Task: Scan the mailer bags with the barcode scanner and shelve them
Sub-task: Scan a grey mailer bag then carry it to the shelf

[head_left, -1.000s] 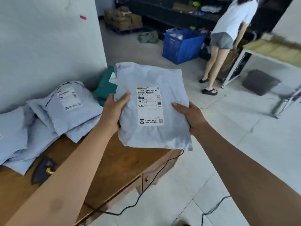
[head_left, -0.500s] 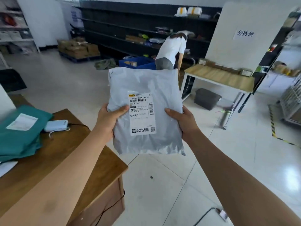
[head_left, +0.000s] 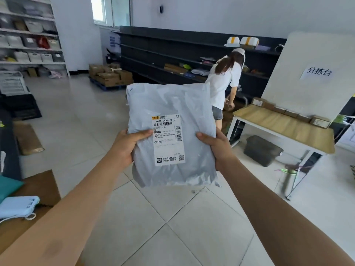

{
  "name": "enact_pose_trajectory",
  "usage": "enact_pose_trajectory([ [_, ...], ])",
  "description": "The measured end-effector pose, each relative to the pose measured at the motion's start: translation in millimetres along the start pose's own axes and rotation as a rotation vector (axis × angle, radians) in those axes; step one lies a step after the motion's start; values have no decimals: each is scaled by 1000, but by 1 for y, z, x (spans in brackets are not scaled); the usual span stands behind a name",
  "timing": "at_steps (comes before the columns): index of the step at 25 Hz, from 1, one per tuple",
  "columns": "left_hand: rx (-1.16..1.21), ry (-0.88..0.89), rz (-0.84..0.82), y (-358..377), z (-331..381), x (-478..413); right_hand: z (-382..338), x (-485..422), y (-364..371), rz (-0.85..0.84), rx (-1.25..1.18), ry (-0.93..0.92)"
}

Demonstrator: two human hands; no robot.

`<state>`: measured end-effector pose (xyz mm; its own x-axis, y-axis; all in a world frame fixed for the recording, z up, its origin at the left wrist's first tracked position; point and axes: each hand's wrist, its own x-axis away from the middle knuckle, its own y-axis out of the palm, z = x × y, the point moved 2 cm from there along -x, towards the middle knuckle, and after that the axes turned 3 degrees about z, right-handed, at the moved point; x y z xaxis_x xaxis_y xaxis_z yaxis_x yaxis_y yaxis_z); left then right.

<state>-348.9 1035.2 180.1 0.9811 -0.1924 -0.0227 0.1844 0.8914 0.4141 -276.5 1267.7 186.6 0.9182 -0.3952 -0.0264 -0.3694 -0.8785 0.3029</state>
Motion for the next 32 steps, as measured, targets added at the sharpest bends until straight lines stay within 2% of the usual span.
enact_pose_trajectory([
  [5,-20,47,88,13,-9,-96,11,-123,8,-93,-13,28],
  [8,-11,111,244,2,-8,-145,25,-205,36,-246,12,63],
  [12,-25,269,474,-17,19,-191,33,-295,105,-519,-9,104],
  [17,-29,396,660,-44,59,-227,36,-371,206,-771,-64,174],
  [23,-101,461,831,-147,97,-284,101,-436,363,-984,-96,266],
  [32,-112,570,1224,-318,202,-367,174,-495,658,-1220,-27,375],
])
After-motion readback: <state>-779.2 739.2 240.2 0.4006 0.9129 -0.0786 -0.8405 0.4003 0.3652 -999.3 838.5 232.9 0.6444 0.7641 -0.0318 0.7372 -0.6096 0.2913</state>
